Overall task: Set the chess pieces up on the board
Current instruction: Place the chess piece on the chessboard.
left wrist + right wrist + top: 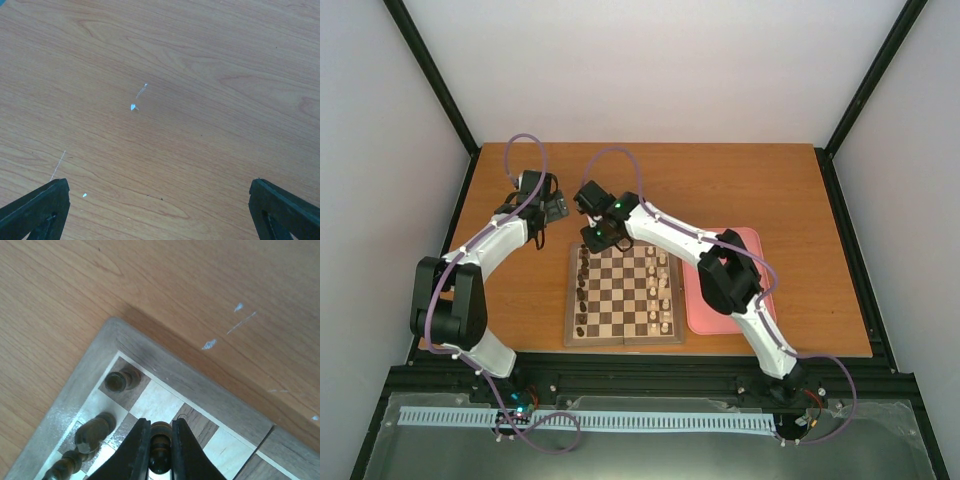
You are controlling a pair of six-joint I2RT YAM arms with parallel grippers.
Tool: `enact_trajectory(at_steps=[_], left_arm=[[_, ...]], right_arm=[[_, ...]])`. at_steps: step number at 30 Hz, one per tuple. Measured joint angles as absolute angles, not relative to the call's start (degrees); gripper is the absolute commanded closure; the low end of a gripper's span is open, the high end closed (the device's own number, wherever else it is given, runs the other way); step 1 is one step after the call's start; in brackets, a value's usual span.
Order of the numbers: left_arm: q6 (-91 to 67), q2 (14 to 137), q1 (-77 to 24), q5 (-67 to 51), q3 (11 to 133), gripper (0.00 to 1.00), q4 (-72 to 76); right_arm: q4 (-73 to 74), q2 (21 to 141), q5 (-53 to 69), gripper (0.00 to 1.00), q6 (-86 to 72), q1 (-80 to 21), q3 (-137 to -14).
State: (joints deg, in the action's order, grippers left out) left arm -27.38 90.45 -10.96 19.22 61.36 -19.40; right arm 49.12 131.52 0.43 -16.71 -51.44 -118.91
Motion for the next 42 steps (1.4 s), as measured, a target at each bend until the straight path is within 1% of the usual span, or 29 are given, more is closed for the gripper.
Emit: enact_trajectory(at_steps=[29,33,35,36,37,38,39,42], left_arm=[[-27.38,90.45,-10.96,19.29,61.36,0.00,-19.40],[-27.38,90.45,-10.96,19.29,61.36,0.00,-19.40],[-27.38,90.45,-10.96,19.29,61.36,0.00,-19.40],[-27.38,90.45,-10.96,19.29,61.36,0.00,-19.40],[-27.38,90.45,-10.96,19.29,61.36,0.00,-19.40],[-27.38,90.45,-10.96,19.29,61.36,0.00,-19.40],[-27.38,90.45,-10.96,19.29,61.36,0.00,-19.40],[-27.38,90.45,-10.96,19.29,61.36,0.00,-19.40]], right_arm=[[50.83,138.19,3.36,0.95,-16.32,-51.44,-123.22],[50.78,138.26,3.31,0.89,-16.27,-51.44,-123.28],[50.78,138.28,3.33,0.83,-16.25,-51.44,-123.28],[50.83,138.28,3.31,0.77,-16.14,-51.44,-123.28],[50.83,138.28,3.29,0.69,-16.16,-51.44,-123.28],[50.85,138.28,3.29,0.62,-16.03,-51.44,-123.28],[50.96,138.28,3.27,0.59,-15.68,-51.44,-123.31],[51.24,138.28,3.05,0.56,-15.70,-51.48,-123.31]])
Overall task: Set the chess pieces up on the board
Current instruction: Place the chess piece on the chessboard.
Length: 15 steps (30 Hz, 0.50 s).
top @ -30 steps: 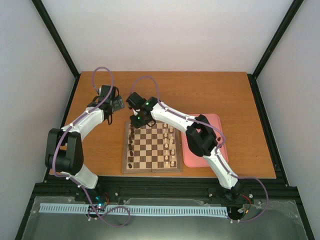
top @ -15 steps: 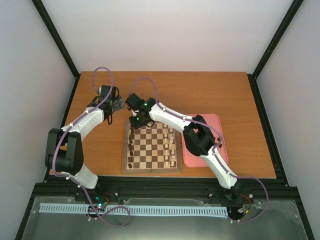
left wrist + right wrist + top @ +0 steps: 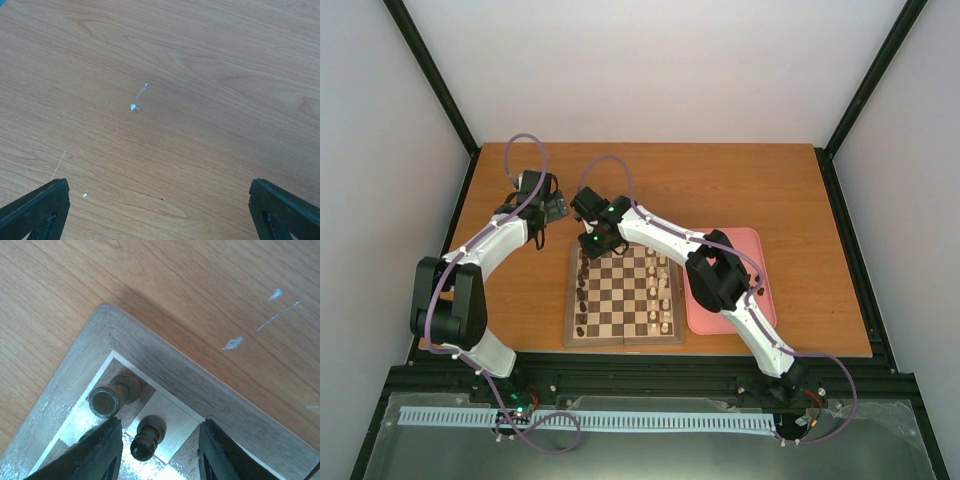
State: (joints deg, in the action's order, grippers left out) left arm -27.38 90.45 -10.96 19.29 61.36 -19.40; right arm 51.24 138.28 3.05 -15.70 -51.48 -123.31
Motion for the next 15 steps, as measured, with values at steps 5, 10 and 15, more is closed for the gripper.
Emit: enact_trajectory(at_steps=[5,10,15], left_arm=[[-27.38,90.45,-10.96,19.31,61.36,0.00,-19.40],[-27.38,90.45,-10.96,19.31,61.36,0.00,-19.40],[-27.38,90.45,-10.96,19.31,61.36,0.00,-19.40]], right_arm=[[51.18,138.26,2.20,0.56,-15.64,-51.48,-123.31],[50.81,136.31,-0.60,0.53,-15.64,-51.48,-121.75],[50.41,130.50,-4.89,0.52,-15.68,-51.48,-118.63]])
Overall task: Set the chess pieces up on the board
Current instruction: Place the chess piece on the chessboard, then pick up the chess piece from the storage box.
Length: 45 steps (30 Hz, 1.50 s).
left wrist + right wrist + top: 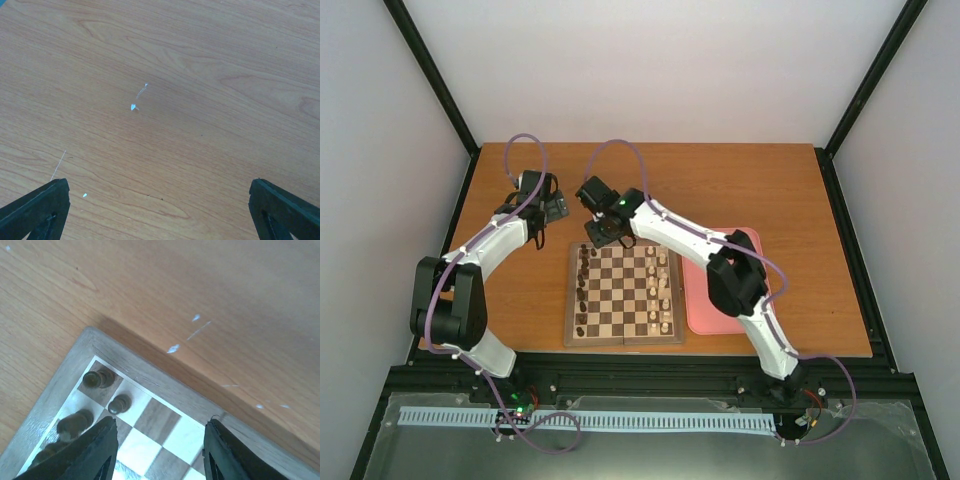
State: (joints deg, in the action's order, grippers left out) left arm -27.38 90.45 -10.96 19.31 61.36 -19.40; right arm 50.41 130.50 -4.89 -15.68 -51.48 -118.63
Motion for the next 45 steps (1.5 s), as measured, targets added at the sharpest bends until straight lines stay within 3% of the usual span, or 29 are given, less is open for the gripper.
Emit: enact_trajectory(at_steps=[8,18,23,32,45], left_arm=[[-27.38,90.45,-10.96,19.31,61.36,0.00,-19.40],[-27.38,90.39,-10.96,19.31,61.36,0.00,-19.40],[-27.38,90.39,-10.96,19.31,61.36,0.00,-19.40],[-27.38,90.39,-10.96,19.31,61.36,0.00,-19.40],[-27.38,90.39,-10.96,19.33,61.36,0.00,-19.40]], right_arm=[[47.94,116.71,-13.32,0.47,-16.78,-50.87,-107.11],[45.32,92.62,-19.59,0.51,-22.17,-36.10,-69.10],[45.87,85.62,-20.05,0.53,-23.51,-31.16,-57.76],[42.94,83.85,-18.00,0.58,-23.27,-22.57,-49.69],[37.95,86.19,-14.70,0.64,-22.04,-17.69,-48.64]])
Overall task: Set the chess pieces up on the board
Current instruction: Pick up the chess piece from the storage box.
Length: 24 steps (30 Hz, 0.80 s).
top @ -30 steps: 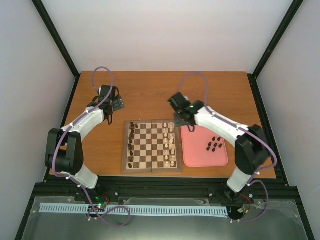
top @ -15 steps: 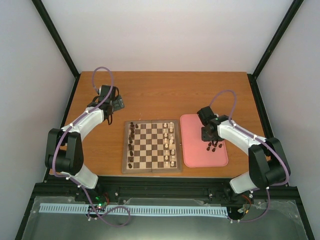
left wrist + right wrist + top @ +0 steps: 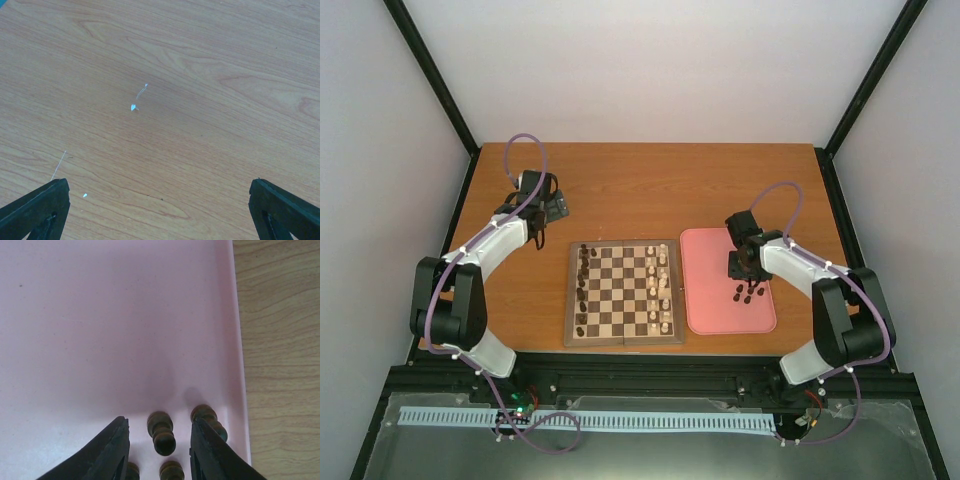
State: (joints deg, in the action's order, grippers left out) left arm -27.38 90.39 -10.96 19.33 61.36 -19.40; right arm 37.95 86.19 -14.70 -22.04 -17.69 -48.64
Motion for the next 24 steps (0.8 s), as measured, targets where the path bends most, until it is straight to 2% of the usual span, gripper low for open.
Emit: enact_trajectory(at_steps=[18,24], left_arm=[[-27.38,90.41,-10.96,19.33,61.36,0.00,-19.40],[-27.38,90.50,-10.96,19.35,61.36,0.00,-19.40]], right_arm=[[35.42,88.29,-13.72,0.76,-21.50,-15.59,-47.59],[34.74,88.58,-12.99,0.93,-21.17,-15.44,-47.37]])
